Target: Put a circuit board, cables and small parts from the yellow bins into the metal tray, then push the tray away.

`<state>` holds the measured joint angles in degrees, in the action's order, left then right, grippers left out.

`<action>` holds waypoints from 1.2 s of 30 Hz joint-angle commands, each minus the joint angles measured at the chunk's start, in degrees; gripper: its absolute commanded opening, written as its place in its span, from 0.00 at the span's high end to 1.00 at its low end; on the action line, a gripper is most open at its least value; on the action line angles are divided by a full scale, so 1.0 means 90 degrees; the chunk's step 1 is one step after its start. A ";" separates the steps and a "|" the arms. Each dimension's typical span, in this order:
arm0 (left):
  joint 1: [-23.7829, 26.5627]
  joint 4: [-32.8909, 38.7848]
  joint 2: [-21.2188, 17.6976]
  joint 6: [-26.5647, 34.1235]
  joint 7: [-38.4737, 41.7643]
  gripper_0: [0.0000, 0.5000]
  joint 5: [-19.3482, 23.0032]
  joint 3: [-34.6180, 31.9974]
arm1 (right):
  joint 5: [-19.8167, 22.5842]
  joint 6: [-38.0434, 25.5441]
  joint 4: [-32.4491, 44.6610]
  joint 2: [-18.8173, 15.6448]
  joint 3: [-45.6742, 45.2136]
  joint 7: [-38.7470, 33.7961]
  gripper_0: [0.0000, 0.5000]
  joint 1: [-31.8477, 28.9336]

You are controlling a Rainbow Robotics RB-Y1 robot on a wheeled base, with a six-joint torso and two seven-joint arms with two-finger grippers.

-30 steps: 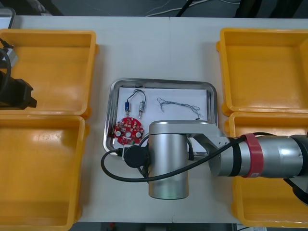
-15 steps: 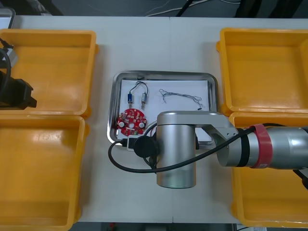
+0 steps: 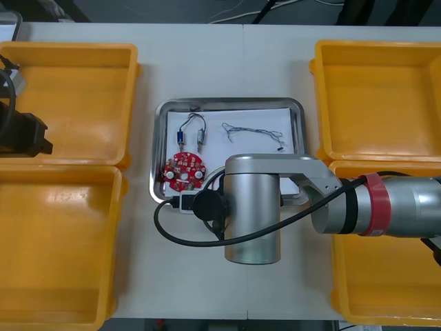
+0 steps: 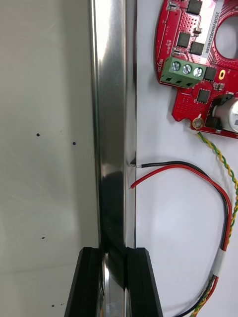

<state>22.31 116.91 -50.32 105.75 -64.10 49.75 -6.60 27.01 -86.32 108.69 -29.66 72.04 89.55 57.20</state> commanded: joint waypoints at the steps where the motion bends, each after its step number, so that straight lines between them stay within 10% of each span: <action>1: -0.0116 0.0194 -0.0209 0.0008 0.0491 0.00 -0.0059 -0.0204 | -0.0062 0.0157 -0.0036 -0.0083 0.0092 0.0324 1.00 0.0334; 36: -0.0116 0.0194 -0.0209 0.0008 0.0491 0.00 -0.0059 -0.0204 | -0.0023 0.0929 -0.1266 0.0171 0.0092 0.0548 1.00 0.1174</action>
<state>22.31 116.91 -50.32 105.75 -64.09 49.75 -6.60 26.98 -78.84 97.52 -29.40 72.06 91.63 64.31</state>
